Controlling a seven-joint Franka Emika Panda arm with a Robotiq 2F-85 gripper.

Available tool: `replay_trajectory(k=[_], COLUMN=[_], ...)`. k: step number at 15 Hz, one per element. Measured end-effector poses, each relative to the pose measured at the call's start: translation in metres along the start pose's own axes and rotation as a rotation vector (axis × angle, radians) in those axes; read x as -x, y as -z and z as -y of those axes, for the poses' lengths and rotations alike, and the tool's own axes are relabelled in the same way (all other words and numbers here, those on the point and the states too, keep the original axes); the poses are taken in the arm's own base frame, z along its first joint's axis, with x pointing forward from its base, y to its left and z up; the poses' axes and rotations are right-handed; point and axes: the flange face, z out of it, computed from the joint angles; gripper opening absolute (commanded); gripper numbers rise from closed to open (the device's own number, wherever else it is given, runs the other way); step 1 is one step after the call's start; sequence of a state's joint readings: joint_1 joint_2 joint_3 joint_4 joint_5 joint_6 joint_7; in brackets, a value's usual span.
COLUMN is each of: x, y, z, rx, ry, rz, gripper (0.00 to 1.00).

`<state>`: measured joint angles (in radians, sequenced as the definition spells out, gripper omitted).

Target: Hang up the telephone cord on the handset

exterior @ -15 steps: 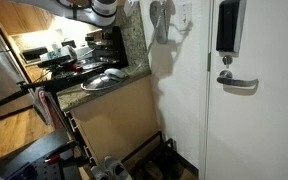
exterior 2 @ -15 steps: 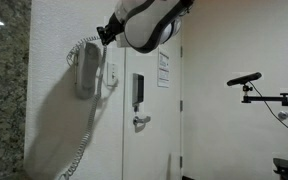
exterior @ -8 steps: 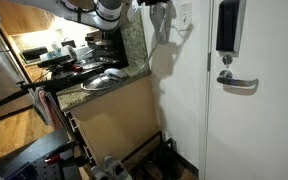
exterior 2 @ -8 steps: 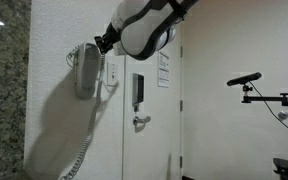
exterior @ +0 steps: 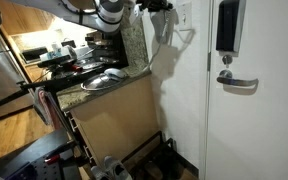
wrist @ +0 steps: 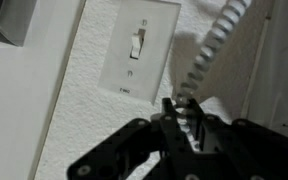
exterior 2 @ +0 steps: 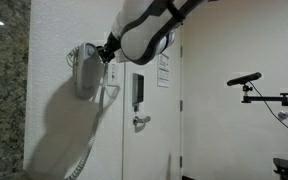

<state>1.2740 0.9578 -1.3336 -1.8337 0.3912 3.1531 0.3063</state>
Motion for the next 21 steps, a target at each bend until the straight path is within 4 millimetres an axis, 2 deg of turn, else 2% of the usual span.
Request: replay_trajectory(k=[6, 7, 10, 15, 21], x=[0.008, 0.009, 0.014, 0.012, 0.01], y=[-0.01, -0.011, -0.013, -0.002, -0.011], z=[-0.011, -0.012, -0.019, -0.009, -0.026], rx=[0.032, 0.034, 0.001, -0.145, -0.284], ry=[0.009, 0.014, 0.016, 0.027, 0.039], rz=[0.062, 0.072, 0.116, 0.166, 0.197], gripper=[0.97, 1.0, 1.0, 1.0, 1.0])
